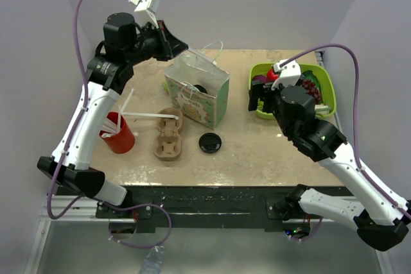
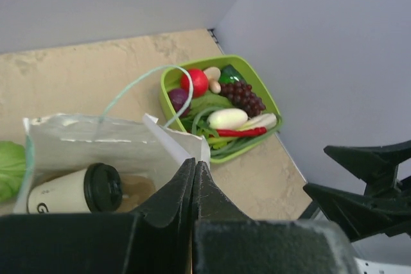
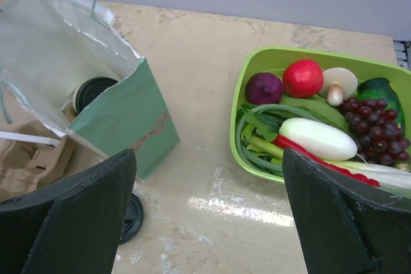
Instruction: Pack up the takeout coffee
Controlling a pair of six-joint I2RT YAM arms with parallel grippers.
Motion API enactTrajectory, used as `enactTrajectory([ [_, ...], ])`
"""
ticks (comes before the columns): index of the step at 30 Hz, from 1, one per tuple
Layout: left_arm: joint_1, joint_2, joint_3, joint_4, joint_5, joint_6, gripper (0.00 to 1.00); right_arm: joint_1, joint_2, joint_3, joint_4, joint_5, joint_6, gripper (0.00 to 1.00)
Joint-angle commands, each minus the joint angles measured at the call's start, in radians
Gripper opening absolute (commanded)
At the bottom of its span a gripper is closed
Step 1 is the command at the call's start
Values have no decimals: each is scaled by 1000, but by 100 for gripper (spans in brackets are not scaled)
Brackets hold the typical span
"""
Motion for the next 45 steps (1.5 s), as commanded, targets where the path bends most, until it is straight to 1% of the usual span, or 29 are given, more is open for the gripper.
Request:
enactTrajectory([
  [1, -66, -34, 9, -2, 22, 27, 0, 1, -15, 27, -5, 60, 22, 98],
  [3, -77, -36, -15, -6, -12, 36, 0, 1, -9, 25, -2, 62, 23, 98],
  [7, -80, -31, -29, -17, -15, 40, 0, 3, 8, 30, -2, 77, 22, 98],
  [8, -80, -34, -31, -22, -44, 37, 0, 3, 11, 31, 0, 80, 20, 98],
  [11, -80, -75, -31, -2, -124, 34, 0, 1, 27, 36, 1, 80, 13, 98],
  [14, -80, -125, -17, 10, -158, 39, 0, 3, 31, 35, 0, 82, 11, 98],
  [18, -80, -186, -15, -13, -217, 50, 0, 1, 25, 25, 3, 88, 6, 98],
  [25, -80, -280, -109, -57, -300, 59, 0, 1, 22, 25, 3, 102, -6, 98],
  [29, -80, -322, -135, -102, -365, 57, 0, 3, 25, 27, 0, 111, -12, 98],
  [31, -80, -342, -149, -91, -340, 56, 0, 1, 24, 25, 1, 112, -14, 98],
  [33, -80, -330, -141, -106, -320, 59, 0, 1, 30, 27, -3, 112, -15, 98],
  [36, -80, -312, -132, -149, -343, 63, 0, 3, 31, 28, -8, 112, -15, 98],
  [38, -80, -303, -144, -146, -311, 65, 0, 1, 33, 25, -11, 112, -17, 98],
  [40, -80, -274, -147, -141, -255, 68, 0, 1, 39, 25, -14, 111, -17, 98],
  [43, -80, -223, -147, -128, -207, 68, 0, 3, 48, 33, -23, 112, -15, 98],
  [45, -80, -186, -161, -88, -167, 68, 0, 3, 51, 35, -26, 109, -17, 98],
])
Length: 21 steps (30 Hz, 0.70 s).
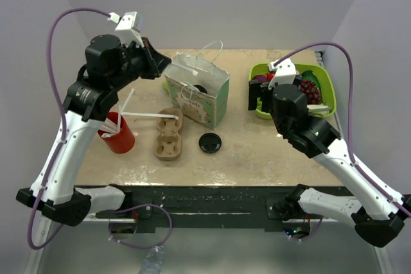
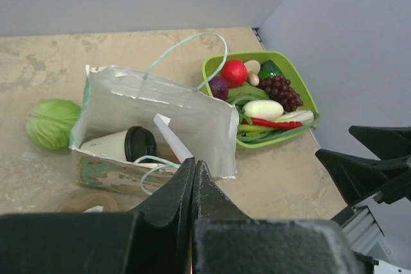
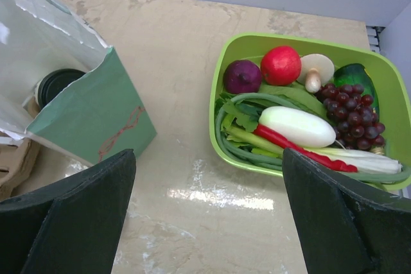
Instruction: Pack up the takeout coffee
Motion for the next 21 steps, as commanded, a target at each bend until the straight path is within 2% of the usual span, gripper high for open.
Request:
enactTrajectory([
  [1, 1, 70, -25, 64, 138, 21, 0, 3, 12, 34, -2, 24, -9, 98],
  [10, -9, 242, -12, 108, 191, 17, 0, 3, 29, 37, -13, 24, -4, 98],
  [11, -10, 263, 1, 104, 183, 18, 9, 3, 30, 37, -13, 26, -4, 98],
  [13, -10, 282, 19, 76, 162, 23, 32, 3, 30, 39, -17, 35, -1, 98],
  [14, -10, 293, 33, 71, 160, 26, 55, 1, 30, 37, -19, 40, -2, 98],
  [16, -10, 291, 39, 67, 154, 27, 71, 3, 29, 40, -17, 52, 8, 98],
  [17, -10, 281, 41, 70, 153, 30, 83, 1, 29, 40, -20, 59, 14, 98],
  [19, -10, 258, 42, 78, 139, 32, 98, 3, 27, 42, -20, 70, 28, 98],
  [21, -10, 236, 48, 82, 119, 36, 100, 1, 29, 45, -19, 104, 42, 98],
])
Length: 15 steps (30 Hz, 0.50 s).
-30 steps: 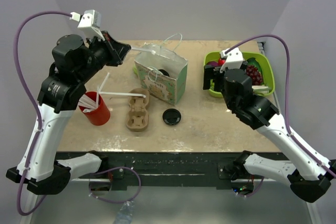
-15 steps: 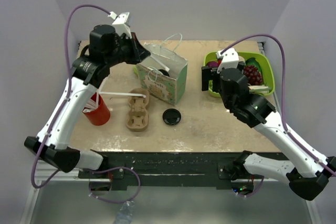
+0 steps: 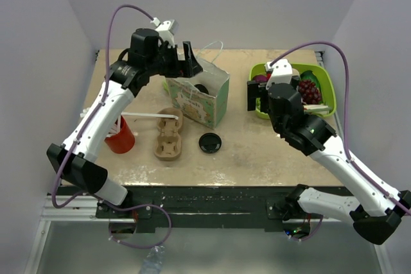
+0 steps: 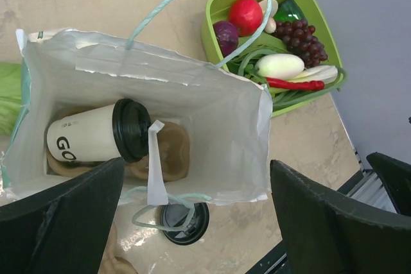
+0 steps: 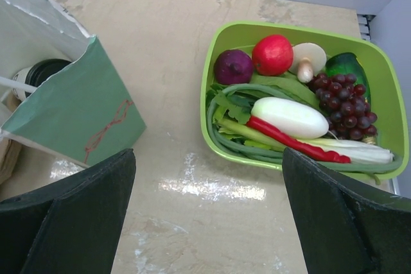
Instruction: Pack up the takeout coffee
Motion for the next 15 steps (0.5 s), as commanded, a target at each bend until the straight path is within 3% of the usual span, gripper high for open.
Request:
enactTrajectory([
  [1, -3, -91, 62, 32, -34, 17, 100, 1, -5, 45, 7, 88, 47, 98],
  [15, -3, -307, 41, -91, -482, -19, 100, 3, 5, 62, 10, 272, 103, 98],
])
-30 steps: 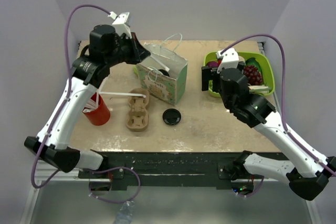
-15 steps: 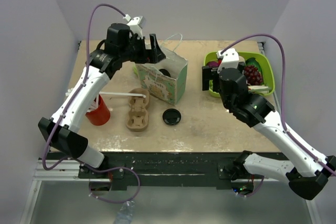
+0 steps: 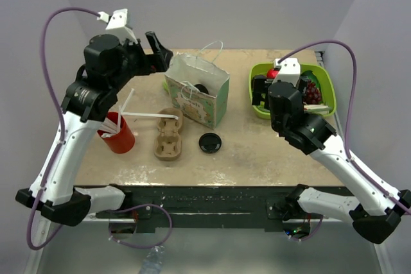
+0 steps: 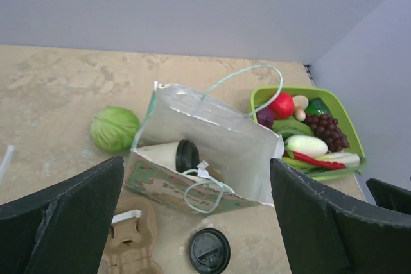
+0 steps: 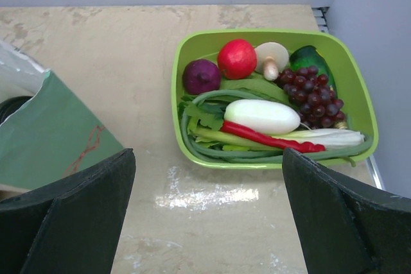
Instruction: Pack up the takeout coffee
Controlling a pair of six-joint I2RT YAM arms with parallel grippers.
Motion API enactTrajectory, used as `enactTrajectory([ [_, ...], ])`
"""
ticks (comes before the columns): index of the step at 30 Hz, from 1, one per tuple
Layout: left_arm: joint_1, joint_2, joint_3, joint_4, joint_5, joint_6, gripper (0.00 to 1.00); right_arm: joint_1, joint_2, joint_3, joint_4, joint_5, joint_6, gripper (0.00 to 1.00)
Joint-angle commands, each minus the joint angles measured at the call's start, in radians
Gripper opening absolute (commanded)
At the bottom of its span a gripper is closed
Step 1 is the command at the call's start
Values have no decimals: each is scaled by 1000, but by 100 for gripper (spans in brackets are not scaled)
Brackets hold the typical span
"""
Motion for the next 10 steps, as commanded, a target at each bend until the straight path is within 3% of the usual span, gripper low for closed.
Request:
enactTrajectory([
  [1, -2, -63, 6, -44, -170, -16, 100, 3, -7, 40, 15, 119, 43, 98],
  [6, -2, -94, -17, -113, -339, -37, 100, 1, -45, 6, 33, 136, 44, 98],
  [10, -2, -95, -34, -136, -358, -44, 100, 3, -68, -3, 58, 137, 39, 98],
])
